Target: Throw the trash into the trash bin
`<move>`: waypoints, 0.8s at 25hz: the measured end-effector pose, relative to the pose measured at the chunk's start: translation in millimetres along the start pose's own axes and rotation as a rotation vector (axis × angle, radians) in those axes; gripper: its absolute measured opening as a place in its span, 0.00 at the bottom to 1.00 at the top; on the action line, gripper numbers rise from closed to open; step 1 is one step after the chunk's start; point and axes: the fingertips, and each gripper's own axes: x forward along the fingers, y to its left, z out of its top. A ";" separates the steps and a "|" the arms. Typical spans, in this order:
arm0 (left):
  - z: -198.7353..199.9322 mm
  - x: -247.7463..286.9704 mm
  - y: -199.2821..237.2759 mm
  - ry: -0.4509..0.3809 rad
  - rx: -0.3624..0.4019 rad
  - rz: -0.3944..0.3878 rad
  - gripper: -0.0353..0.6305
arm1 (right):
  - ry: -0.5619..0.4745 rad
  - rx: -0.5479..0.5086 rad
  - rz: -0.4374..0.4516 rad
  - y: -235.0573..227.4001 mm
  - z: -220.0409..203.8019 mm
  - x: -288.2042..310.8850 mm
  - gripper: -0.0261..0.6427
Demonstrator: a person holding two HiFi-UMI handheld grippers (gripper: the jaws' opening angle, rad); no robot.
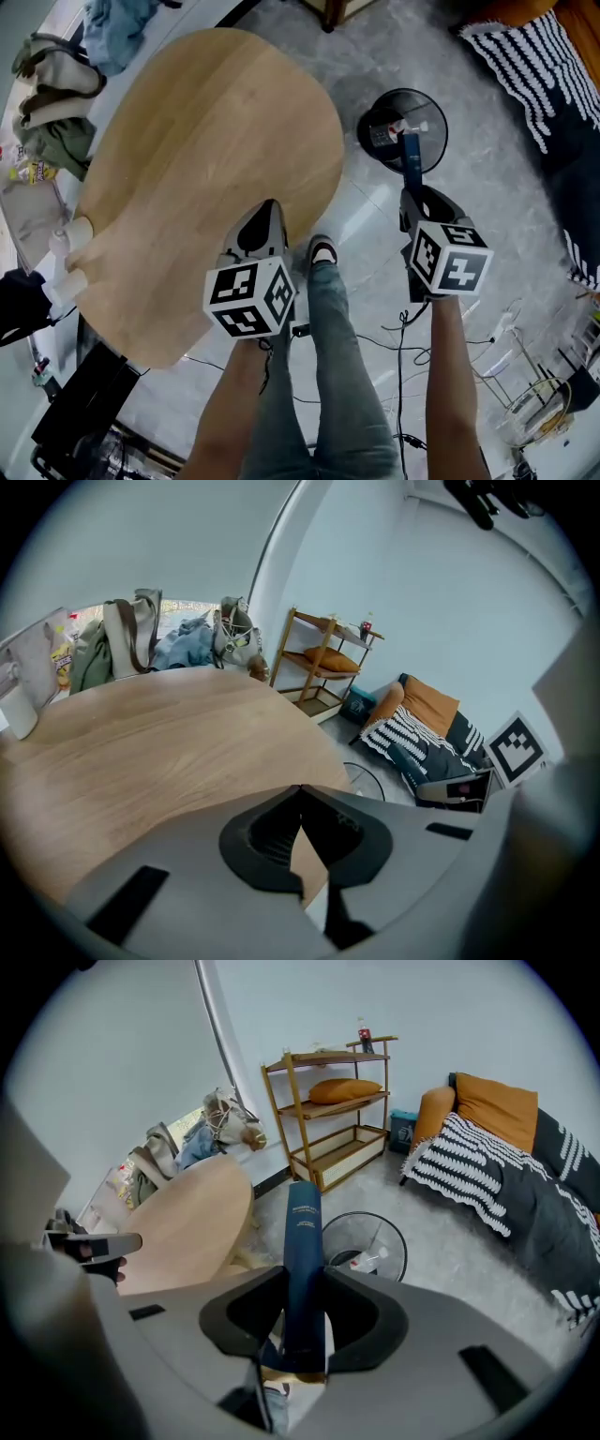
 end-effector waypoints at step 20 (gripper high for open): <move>39.5 79.4 3.6 -0.014 0.007 0.051 0.08 | -0.013 0.085 -0.052 -86.1 21.1 98.4 0.28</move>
